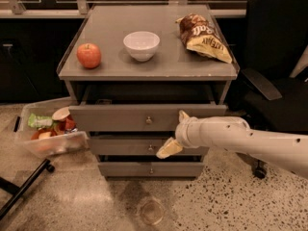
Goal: Close top drawer
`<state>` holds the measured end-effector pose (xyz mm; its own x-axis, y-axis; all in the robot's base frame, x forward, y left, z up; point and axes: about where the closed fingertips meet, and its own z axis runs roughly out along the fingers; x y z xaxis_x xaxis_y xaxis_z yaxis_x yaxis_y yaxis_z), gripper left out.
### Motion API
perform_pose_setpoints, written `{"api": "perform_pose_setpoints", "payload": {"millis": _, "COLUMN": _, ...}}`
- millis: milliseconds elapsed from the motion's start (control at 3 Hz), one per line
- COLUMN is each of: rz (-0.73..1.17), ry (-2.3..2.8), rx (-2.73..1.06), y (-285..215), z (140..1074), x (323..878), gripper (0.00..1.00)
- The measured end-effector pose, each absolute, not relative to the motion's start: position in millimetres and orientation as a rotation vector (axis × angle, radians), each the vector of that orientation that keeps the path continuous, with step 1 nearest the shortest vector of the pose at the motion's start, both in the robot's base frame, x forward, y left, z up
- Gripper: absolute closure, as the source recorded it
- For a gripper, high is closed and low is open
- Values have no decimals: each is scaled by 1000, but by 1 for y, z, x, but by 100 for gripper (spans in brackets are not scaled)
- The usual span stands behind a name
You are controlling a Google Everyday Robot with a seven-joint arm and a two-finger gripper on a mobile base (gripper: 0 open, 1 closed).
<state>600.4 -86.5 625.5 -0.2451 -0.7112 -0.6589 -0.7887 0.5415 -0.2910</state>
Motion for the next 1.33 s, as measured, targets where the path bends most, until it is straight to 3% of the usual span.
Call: {"api": "perform_pose_setpoints", "payload": {"millis": 1333, "rz": 104, "ry": 1965, "rx": -1142, "y": -75, "z": 615, "x": 630, "gripper": 0}}
